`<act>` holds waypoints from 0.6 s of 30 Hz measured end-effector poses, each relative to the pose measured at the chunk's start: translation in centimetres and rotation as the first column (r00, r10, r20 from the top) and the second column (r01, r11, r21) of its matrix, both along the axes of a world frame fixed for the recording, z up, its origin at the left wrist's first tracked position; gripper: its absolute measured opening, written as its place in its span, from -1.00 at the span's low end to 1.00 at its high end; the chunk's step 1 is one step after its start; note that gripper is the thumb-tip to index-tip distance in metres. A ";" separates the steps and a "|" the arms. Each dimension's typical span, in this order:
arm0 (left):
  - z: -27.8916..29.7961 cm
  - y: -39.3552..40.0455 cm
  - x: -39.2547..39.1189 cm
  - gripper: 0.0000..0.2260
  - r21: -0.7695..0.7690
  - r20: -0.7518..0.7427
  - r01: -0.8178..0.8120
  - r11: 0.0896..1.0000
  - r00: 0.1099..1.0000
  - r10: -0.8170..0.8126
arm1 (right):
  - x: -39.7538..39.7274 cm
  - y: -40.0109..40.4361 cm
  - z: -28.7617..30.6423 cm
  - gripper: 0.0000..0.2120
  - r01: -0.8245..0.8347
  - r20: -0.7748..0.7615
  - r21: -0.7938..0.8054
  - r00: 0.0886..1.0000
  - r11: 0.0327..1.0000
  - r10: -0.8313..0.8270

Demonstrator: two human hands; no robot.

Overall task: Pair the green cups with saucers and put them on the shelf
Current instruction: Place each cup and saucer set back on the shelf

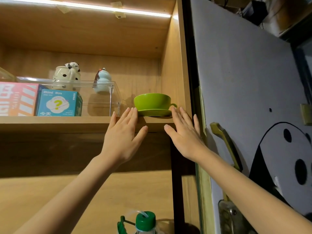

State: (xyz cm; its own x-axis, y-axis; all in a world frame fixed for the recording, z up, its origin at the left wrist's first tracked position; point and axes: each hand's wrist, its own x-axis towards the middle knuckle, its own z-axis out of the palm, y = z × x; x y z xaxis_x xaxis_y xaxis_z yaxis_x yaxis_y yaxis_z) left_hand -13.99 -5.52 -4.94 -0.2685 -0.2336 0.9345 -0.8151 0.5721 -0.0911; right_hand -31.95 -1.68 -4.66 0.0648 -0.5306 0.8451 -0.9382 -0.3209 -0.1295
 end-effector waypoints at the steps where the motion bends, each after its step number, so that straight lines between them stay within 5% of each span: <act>1: 0.1 -0.1 0.0 -0.26 -0.009 0.009 -0.021 1.000 1.000 0.021 | 0.0 -0.1 0.0 -0.44 0.012 -0.001 -0.004 1.000 1.000 -0.012; 8: 0.3 0.1 0.0 -0.35 -0.045 0.051 -0.095 0.994 0.994 0.097 | 0.1 0.0 0.1 -0.45 0.061 0.007 -0.015 0.998 0.998 -0.061; 18: 1.9 1.8 0.4 -0.40 0.151 0.155 -0.135 0.979 0.982 0.111 | 0.7 0.8 0.5 -0.43 0.177 -0.039 0.029 0.984 0.984 -0.176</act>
State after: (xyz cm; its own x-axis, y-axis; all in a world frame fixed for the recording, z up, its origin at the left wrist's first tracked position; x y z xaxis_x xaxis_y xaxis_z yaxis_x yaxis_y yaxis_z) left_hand -13.60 -3.75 -3.03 -0.3582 -0.4164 0.8357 -0.8649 0.4851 -0.1291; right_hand -31.27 -0.92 -4.12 -0.0020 -0.5635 0.8261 -0.9840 -0.1461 -0.1020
